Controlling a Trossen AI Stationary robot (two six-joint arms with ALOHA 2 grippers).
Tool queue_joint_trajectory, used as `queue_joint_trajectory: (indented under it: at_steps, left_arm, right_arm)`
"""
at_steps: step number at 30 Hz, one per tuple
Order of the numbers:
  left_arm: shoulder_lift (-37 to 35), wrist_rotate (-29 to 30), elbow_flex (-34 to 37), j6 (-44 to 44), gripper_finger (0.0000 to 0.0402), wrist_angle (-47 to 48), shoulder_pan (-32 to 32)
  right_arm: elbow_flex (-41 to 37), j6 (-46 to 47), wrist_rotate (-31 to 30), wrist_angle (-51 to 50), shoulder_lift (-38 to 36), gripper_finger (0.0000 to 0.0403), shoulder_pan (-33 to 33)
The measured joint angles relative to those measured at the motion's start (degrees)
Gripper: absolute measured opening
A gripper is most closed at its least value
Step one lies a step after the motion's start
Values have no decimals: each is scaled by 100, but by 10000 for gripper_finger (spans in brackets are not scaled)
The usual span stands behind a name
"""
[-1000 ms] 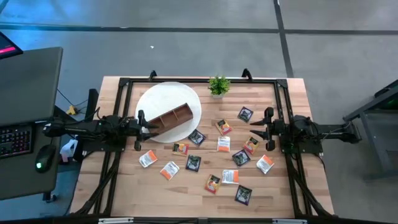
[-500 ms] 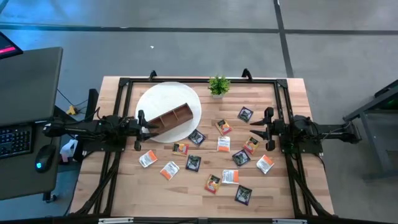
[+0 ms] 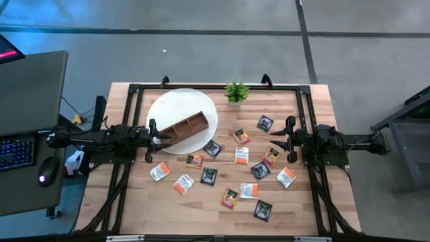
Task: Pick & Place Tea
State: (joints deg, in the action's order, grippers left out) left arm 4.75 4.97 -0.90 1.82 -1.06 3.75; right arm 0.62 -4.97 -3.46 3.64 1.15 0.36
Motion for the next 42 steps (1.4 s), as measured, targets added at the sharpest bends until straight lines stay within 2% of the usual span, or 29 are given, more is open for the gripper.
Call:
queue_joint_trajectory:
  at_steps: [13, 25, 27, 30, 36, 42]
  left_arm:
    - [0, -34, 1, 59, 145, 4, 0]
    - [0, -1365, 2, 1412, 145, -14, 0]
    - [0, -1573, 2, 1562, 145, -53, 1]
    - [0, -1765, 1, 1906, 145, -84, 2]
    - [0, -1574, 0, 2168, 145, -75, 0]
    - [0, -1238, 2, 2271, 145, -39, 0]
  right_arm:
    - [-1, 0, 0, -1, 0, 134, 0]
    - [-1, 9, -33, 26, 2, 134, 1]
    - [0, 246, -32, 93, 2, 134, 2]
    - [0, 1072, 14, 424, 2, 134, 1]
    - [0, 1849, 17, 1327, 2, 134, 0]
    - [0, 1138, -185, 1771, 0, 134, 2]
